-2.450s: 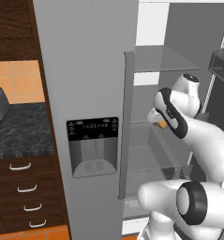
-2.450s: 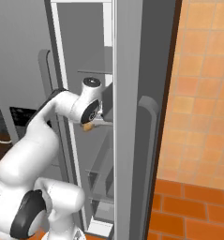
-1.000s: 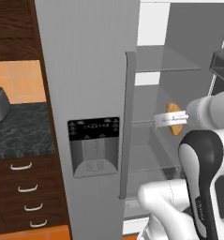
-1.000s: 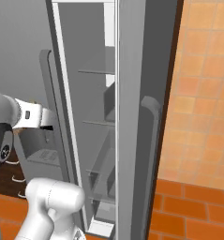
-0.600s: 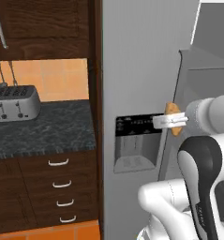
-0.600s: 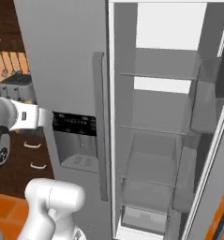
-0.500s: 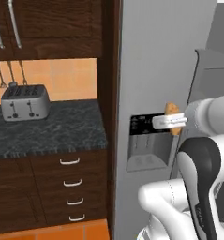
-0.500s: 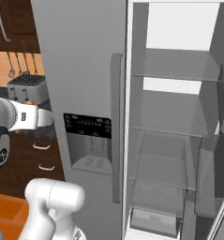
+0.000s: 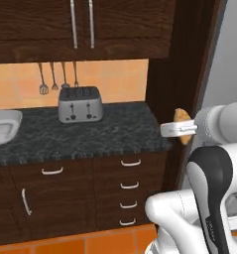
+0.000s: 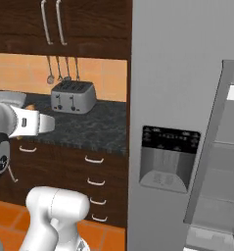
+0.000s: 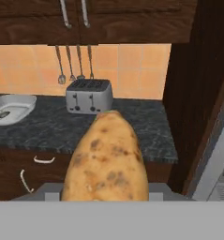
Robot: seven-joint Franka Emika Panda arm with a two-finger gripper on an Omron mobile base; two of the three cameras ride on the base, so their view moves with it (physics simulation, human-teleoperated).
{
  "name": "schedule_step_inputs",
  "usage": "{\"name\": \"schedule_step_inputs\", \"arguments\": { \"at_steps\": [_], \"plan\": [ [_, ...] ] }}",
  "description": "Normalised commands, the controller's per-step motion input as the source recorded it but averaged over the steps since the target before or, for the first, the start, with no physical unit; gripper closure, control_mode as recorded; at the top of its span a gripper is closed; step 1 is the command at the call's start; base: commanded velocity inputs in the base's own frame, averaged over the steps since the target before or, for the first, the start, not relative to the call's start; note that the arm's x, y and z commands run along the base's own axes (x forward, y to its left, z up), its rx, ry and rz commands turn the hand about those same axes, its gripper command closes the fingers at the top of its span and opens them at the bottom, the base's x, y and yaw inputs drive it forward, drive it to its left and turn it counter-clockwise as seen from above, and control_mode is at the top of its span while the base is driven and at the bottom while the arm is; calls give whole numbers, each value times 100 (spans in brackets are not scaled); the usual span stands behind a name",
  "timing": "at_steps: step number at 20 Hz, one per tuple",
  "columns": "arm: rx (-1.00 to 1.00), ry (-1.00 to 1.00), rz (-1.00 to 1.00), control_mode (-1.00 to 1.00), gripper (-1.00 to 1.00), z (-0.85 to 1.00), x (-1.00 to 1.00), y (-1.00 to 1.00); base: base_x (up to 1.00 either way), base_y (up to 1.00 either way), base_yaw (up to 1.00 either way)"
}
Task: Place one potato and one fish in each tupperware on the nearby counter, to pack two identical lunches.
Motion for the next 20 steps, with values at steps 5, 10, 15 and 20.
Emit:
{"name": "schedule_step_inputs", "arguments": {
  "at_steps": [5, 10, 15, 20],
  "plan": [
    [0, 0, 0, 100, 100, 0, 0, 0, 10, 100, 0],
    [0, 0, 0, 100, 100, 0, 0, 0, 30, 100, 0],
    [0, 0, 0, 100, 100, 0, 0, 0, 30, 100, 0],
    [0, 0, 0, 100, 100, 0, 0, 0, 28, 100, -7]
  ]
}}
